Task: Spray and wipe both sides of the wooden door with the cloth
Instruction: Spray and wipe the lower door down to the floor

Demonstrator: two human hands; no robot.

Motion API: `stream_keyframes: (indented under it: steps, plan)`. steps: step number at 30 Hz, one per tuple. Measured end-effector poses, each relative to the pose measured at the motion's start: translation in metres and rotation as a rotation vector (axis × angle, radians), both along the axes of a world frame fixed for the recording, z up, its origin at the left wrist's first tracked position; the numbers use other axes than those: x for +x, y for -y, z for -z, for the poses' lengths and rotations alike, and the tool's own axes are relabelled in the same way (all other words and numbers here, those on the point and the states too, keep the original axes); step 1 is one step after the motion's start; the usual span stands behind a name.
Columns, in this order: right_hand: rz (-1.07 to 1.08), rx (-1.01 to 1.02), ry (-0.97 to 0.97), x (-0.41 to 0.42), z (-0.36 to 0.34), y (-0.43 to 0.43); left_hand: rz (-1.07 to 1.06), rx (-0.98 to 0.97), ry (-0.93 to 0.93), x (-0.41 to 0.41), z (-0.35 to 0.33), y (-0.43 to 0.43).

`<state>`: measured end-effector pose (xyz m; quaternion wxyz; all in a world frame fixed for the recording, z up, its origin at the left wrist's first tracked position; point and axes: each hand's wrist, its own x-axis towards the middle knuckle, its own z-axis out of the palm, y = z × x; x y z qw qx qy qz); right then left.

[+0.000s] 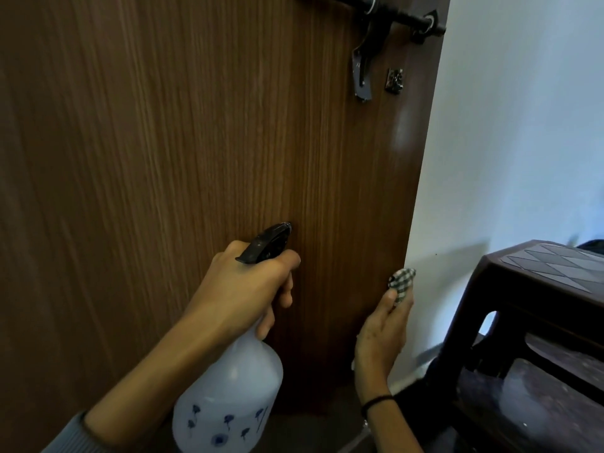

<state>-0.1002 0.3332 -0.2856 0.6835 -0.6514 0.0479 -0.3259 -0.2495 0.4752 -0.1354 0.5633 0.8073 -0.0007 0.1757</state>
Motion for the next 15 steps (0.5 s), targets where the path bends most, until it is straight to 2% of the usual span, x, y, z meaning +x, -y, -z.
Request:
stream_keyframes:
  steps: [4,8,12,15]
  plan:
    - [0.044,-0.037,0.015,-0.013,-0.012,0.025,0.005,-0.001,-0.008,-0.006,-0.005,0.004]
    - [0.076,0.011,0.197,-0.045,-0.062,0.031,0.003,0.003,-0.022,-0.007,-0.006,0.003]
    - [-0.203,0.168,0.408,-0.073,-0.119,0.027,-0.007,0.004,-0.014,-0.009,-0.006,0.004]
    - [-0.433,0.276,0.398,-0.07,-0.141,0.015,-0.031,0.011,-0.003,-0.01,-0.007,0.009]
